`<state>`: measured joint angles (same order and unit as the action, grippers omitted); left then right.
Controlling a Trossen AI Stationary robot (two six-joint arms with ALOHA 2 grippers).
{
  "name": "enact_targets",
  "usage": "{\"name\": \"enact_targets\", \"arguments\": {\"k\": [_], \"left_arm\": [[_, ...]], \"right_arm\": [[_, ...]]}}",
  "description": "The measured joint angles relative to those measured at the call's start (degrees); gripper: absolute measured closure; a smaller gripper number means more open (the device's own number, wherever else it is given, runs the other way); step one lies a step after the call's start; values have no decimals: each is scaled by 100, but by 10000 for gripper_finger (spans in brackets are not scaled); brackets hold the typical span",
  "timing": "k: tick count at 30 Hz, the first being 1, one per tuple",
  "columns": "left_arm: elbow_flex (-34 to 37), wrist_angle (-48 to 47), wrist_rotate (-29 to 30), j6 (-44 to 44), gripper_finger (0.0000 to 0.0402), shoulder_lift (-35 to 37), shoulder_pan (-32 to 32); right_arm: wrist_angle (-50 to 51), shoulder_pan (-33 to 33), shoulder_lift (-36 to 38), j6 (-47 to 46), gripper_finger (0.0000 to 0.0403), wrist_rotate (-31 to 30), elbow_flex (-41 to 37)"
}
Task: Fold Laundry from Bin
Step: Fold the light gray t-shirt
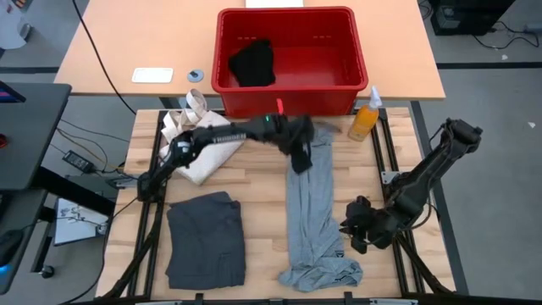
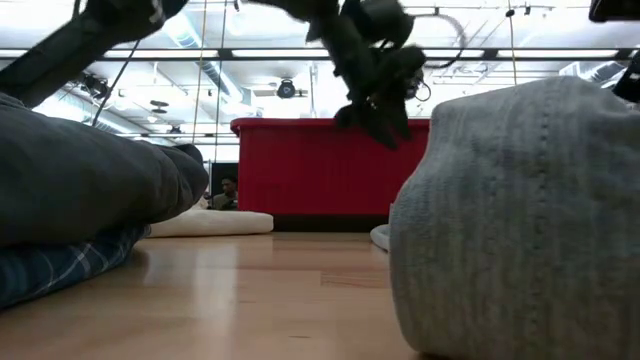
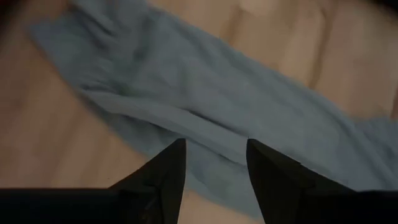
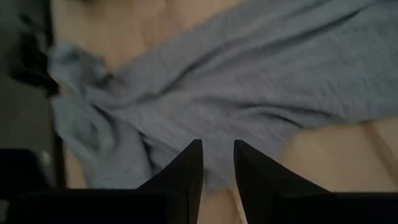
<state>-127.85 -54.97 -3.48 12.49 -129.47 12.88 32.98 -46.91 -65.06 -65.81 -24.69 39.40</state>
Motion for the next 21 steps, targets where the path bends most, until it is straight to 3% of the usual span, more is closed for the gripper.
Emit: {"name": "enact_targets", "arguments": {"k": [5,9,21], "left_arm": [[0,577,-180,300,230,-2,770],[0,1229,-202,-715,226,-4,896],[2,1501,-373,-2433,223,-692,642]], "right_arm": [[-136,-99,-40,-583,304,-904,2],[-143,96,-289,-804,304,-1513,2],[-203,760,-873,-2298,304,-1446,2]]}}
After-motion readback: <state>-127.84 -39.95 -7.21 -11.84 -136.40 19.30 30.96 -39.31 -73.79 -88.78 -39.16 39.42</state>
